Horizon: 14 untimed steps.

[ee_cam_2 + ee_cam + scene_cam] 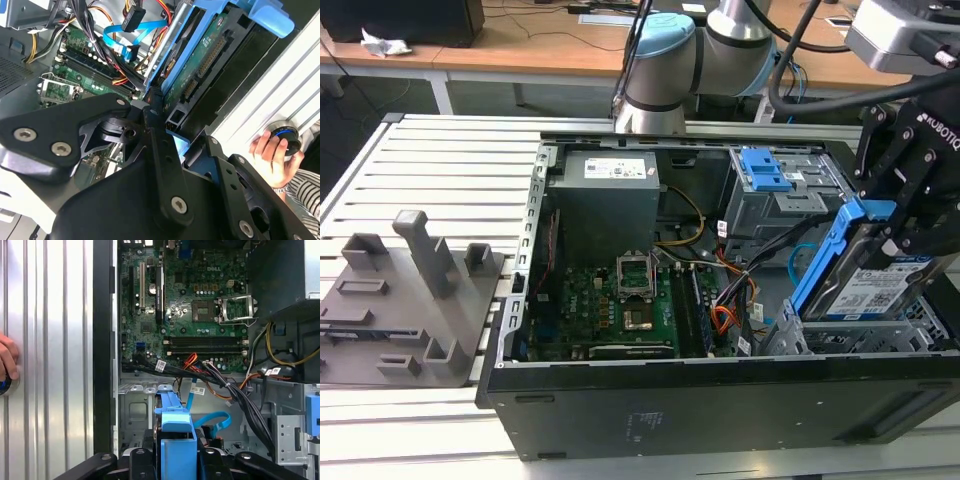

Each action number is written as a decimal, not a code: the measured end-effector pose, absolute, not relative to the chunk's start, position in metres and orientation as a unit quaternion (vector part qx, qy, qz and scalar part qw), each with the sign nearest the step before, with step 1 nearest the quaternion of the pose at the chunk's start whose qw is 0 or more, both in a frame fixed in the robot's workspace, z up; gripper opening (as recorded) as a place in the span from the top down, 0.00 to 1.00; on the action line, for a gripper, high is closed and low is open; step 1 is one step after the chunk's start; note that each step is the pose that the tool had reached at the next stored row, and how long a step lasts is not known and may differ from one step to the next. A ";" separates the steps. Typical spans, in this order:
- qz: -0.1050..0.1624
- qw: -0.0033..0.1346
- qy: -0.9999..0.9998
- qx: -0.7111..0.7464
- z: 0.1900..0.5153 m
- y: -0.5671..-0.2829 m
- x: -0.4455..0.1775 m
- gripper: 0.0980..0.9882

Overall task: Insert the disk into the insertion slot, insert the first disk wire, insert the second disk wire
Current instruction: 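Insert the disk into the insertion slot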

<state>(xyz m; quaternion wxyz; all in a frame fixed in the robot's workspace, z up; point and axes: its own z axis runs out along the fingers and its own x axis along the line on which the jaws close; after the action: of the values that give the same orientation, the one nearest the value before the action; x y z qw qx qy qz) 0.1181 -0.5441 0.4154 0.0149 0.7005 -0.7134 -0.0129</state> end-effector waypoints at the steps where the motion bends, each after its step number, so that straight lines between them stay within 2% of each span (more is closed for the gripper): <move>1: -0.013 0.015 -0.713 0.701 0.415 -0.544 0.118 0.70; 14: -0.013 0.015 -0.713 0.701 0.400 -0.544 0.118 0.70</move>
<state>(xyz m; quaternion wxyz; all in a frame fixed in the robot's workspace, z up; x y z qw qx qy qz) 0.1181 -0.5441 0.3998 0.0149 0.7005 -0.7134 -0.0129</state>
